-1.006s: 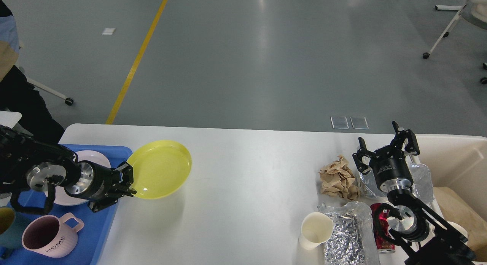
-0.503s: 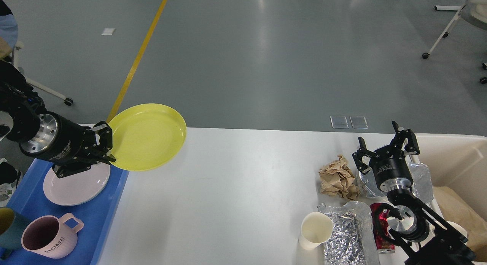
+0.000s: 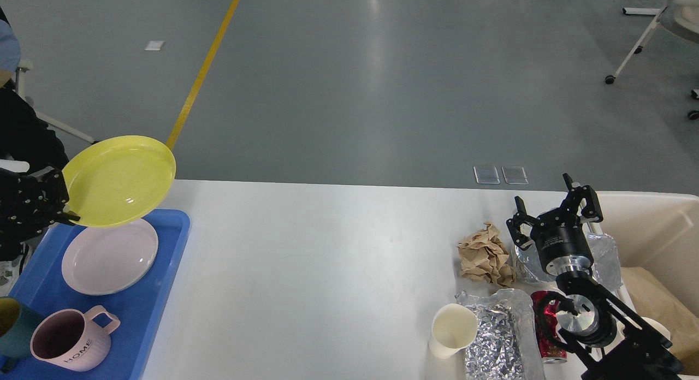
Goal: Tidy desktop
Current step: 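Lift the yellow plate and place it onto the pink plate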
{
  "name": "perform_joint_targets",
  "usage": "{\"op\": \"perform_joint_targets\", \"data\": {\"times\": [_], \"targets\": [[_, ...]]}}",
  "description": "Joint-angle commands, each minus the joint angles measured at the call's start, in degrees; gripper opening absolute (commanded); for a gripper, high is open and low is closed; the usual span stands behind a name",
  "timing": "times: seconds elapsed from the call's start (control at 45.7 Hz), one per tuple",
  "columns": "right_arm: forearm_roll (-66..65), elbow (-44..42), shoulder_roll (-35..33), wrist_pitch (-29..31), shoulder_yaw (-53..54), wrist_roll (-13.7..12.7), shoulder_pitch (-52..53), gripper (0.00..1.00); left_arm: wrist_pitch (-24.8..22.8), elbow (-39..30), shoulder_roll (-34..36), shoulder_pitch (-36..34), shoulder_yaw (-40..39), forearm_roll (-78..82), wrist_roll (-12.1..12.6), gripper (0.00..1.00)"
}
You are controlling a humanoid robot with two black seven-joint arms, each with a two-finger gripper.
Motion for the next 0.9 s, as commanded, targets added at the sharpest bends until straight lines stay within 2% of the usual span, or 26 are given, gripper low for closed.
{"op": "perform_joint_targets", "data": {"times": [0.0, 0.109, 0.284, 0.394, 0.569, 0.722, 0.875], "targets": [[0.00, 0.00, 0.00, 0.03, 0.01, 0.00, -0.02, 1.00, -2.50, 9.03, 2.72, 6.27, -1.90, 0.01, 0.14, 0.00], [0.00, 0.00, 0.00, 0.03, 0.01, 0.00, 0.07, 1.00, -2.50, 15.54, 3.51, 15.05, -7.34, 0.01, 0.32, 0.00], [0.00, 0.00, 0.00, -0.06, -0.08, 0.00, -0.02, 1.00, -2.41, 25.21, 4.83, 28.15, -21.49, 1.07, 4.44, 0.00], [0.00, 0.00, 0.00, -0.06, 0.01, 0.00, -0.02, 1.00, -2.41, 30.48, 4.57, 35.19, -26.51, 1.07, 4.71, 0.00], [0.00, 0.00, 0.00, 0.03, 0.01, 0.00, -0.02, 1.00, -2.41, 36.99, 2.46, 41.17, -32.31, 1.07, 4.97, 0.00], [0.00, 0.00, 0.08, 0.03, 0.01, 0.00, -0.02, 1.00, -1.80, 40.68, -0.53, 46.97, -38.46, 1.07, 9.10, 0.00], [0.00, 0.00, 0.09, 0.03, 0.01, 0.00, 0.07, 1.00, -1.01, 45.96, -4.48, 51.11, -40.22, 1.07, 9.63, 0.00]]}}
